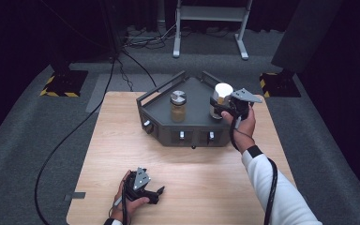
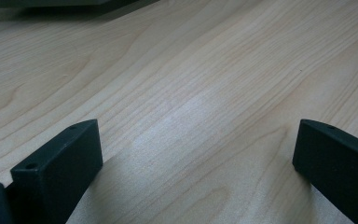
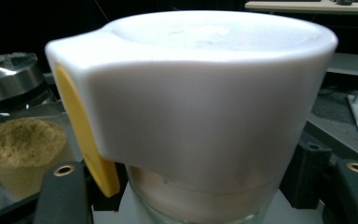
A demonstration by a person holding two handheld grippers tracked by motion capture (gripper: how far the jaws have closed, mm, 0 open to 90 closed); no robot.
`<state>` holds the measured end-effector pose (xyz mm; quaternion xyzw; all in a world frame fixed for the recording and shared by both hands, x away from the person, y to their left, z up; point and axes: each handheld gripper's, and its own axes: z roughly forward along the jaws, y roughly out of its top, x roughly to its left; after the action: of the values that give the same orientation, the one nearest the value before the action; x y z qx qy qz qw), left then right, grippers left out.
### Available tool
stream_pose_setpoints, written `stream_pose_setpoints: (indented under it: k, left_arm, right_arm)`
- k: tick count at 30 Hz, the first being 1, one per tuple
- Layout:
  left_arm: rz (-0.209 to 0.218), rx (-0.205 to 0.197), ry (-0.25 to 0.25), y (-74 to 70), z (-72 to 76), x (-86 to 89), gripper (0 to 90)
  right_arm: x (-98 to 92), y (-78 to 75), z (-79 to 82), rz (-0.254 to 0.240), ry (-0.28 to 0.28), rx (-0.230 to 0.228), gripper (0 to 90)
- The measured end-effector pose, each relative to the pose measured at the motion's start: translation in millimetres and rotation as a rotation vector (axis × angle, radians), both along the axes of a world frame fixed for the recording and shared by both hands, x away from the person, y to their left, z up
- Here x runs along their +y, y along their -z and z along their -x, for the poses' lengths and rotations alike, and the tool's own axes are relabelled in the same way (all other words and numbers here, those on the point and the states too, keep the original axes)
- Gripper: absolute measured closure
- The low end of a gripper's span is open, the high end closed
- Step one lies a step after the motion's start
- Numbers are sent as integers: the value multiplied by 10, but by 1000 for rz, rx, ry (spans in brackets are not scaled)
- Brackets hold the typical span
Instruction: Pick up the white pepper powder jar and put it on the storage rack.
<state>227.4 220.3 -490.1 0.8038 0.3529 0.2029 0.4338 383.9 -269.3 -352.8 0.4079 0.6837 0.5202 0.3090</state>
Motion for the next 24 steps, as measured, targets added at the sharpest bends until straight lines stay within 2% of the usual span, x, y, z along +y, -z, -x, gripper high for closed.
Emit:
stream_pose_setpoints:
  k: [5, 12, 19, 24]
  left_arm:
    - [-1, 1, 1, -2, -1, 1, 14]
    - [0, 1, 0, -2, -1, 1, 14]
    - [0, 0, 0, 0, 0, 0, 14]
    - [0, 0, 0, 0, -1, 1, 14]
  right_arm:
    - [16, 27, -5, 10, 1, 15, 299]
    - [17, 89, 26, 7, 2, -13, 298]
    - [23, 107, 23, 10, 2, -21, 281]
    - [-51, 69, -19, 27, -41, 8, 217]
